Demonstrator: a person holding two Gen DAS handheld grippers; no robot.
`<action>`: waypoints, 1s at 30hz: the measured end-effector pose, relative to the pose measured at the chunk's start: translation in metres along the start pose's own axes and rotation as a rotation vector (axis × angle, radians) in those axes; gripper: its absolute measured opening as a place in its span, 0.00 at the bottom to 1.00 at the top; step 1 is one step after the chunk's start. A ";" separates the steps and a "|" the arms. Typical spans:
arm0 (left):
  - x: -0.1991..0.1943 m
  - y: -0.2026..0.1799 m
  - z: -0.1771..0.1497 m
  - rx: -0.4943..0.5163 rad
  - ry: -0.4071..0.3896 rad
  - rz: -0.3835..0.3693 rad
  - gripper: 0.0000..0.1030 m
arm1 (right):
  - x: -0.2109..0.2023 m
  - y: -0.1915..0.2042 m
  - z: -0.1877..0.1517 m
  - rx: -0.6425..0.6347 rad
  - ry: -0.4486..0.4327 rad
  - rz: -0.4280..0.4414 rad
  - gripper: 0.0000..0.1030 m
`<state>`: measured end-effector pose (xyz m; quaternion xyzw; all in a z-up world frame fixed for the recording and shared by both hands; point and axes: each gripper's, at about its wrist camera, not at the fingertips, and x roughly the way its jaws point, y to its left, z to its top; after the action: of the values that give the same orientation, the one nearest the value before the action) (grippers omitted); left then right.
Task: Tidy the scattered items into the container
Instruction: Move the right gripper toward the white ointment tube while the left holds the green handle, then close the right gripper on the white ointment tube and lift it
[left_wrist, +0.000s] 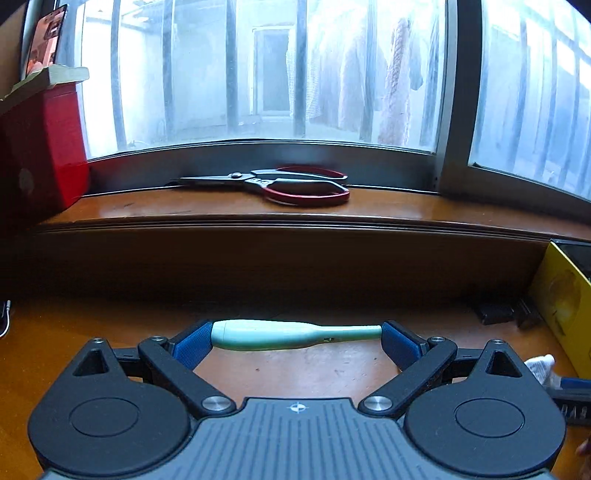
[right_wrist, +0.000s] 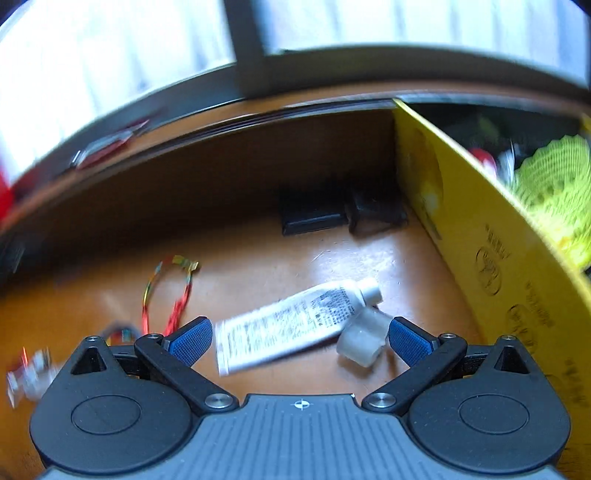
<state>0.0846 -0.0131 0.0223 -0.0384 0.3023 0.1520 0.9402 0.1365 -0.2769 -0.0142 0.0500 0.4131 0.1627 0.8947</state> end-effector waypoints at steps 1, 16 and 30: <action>-0.003 0.005 -0.003 0.000 0.000 0.008 0.95 | 0.005 -0.002 0.003 0.029 0.002 0.023 1.00; -0.026 0.044 -0.019 0.004 -0.008 0.057 0.95 | 0.012 0.064 0.014 -0.073 -0.119 -0.040 0.79; -0.008 0.041 -0.013 0.046 -0.005 -0.012 0.95 | 0.048 0.074 0.016 -0.033 -0.067 -0.117 0.54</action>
<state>0.0585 0.0213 0.0168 -0.0179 0.3029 0.1397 0.9425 0.1594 -0.1906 -0.0213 0.0166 0.3826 0.1153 0.9165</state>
